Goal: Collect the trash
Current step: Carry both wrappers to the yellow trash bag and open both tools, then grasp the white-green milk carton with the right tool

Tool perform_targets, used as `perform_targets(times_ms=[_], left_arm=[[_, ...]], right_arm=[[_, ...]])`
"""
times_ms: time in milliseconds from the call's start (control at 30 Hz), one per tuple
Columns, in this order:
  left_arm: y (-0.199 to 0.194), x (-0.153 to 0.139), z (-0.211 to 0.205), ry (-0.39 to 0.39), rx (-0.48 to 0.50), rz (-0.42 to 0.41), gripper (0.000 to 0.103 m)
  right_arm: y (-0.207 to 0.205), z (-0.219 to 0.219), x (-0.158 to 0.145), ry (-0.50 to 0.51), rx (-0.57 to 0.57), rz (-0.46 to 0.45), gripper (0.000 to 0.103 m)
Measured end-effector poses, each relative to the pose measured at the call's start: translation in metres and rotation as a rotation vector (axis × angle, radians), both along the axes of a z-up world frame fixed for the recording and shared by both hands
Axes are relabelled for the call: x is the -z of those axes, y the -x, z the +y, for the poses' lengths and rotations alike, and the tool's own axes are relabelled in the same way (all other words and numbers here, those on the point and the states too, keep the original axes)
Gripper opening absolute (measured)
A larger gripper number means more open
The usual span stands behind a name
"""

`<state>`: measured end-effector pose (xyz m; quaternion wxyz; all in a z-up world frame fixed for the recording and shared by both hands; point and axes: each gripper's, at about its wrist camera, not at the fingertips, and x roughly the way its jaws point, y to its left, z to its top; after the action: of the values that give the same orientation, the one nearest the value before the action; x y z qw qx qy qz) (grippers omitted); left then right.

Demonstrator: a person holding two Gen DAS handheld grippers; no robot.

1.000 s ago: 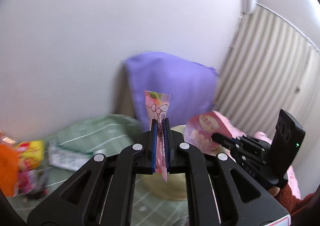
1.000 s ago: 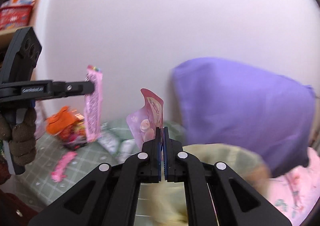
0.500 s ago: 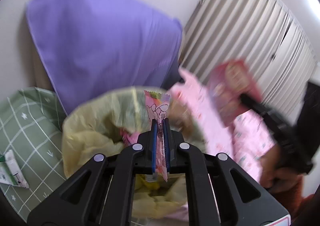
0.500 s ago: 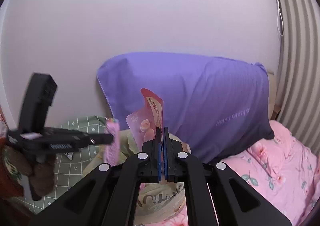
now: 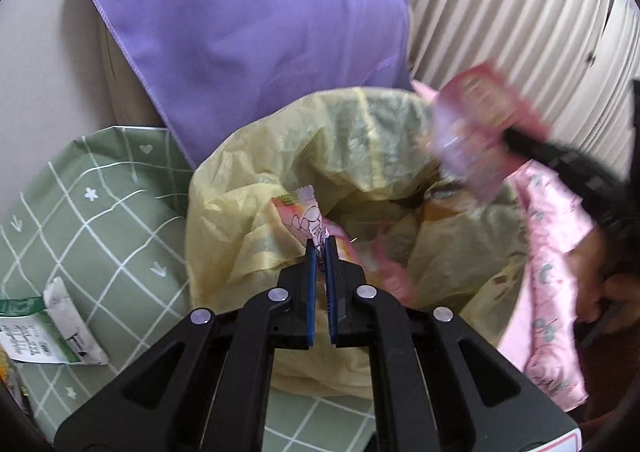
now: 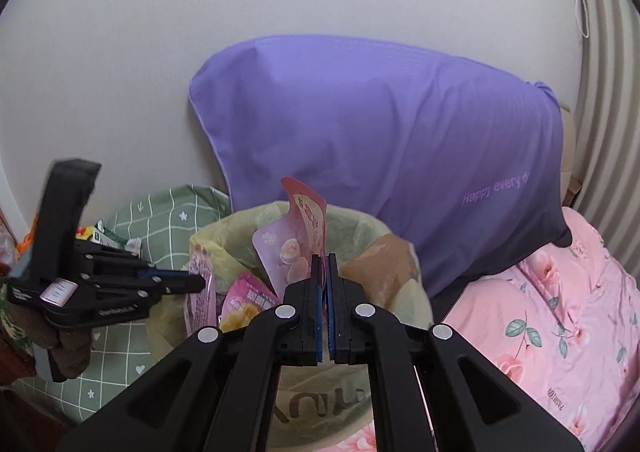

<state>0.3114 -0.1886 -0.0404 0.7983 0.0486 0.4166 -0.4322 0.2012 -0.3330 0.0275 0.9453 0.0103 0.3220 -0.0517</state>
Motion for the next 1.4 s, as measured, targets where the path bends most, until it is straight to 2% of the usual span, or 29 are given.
perform_targets(times_ms=[133, 300, 400, 433, 500, 533, 567, 733, 867, 1000, 1233, 1400], left_arm=[[-0.006, -0.004, 0.010, 0.079, 0.003, 0.081, 0.017], [-0.010, -0.016, 0.029, 0.119, -0.072, 0.071, 0.028], [-0.009, -0.024, 0.045, 0.158, -0.131, 0.042, 0.031], [-0.007, -0.028, 0.045, 0.166, -0.150, 0.028, 0.032], [-0.003, -0.036, 0.059, 0.177, -0.198, -0.011, 0.034], [-0.002, -0.039, 0.063, 0.179, -0.217, -0.024, 0.035], [0.000, -0.038, 0.071, 0.181, -0.240, -0.033, 0.035], [0.008, -0.030, 0.103, 0.182, -0.323, -0.010, 0.035], [0.020, -0.018, 0.137, 0.159, -0.399, -0.010, 0.035], [0.031, -0.006, 0.181, 0.124, -0.491, -0.021, 0.035], [0.046, -0.006, 0.280, 0.100, -0.713, -0.054, 0.035], [0.061, -0.013, 0.349, 0.088, -0.882, -0.101, 0.035]], right_arm=[[-0.007, 0.004, 0.009, 0.010, -0.018, 0.020, 0.006], [-0.008, 0.009, 0.013, 0.037, -0.035, 0.025, 0.007], [-0.005, 0.011, 0.014, 0.042, -0.031, 0.021, 0.008], [-0.004, 0.011, 0.013, 0.038, -0.029, 0.017, 0.011], [-0.001, 0.011, 0.011, 0.030, -0.030, 0.008, 0.030], [0.000, 0.012, 0.008, 0.021, -0.038, -0.001, 0.049], [0.002, 0.014, 0.007, 0.005, -0.055, -0.011, 0.059], [0.004, 0.034, -0.002, -0.032, -0.127, -0.049, 0.059], [0.000, 0.061, -0.008, -0.063, -0.239, -0.070, 0.059], [-0.017, 0.099, -0.006, -0.065, -0.362, -0.045, 0.060], [-0.057, 0.177, 0.020, -0.004, -0.530, 0.008, 0.058], [-0.090, 0.226, 0.051, -0.017, -0.597, 0.056, 0.057]])
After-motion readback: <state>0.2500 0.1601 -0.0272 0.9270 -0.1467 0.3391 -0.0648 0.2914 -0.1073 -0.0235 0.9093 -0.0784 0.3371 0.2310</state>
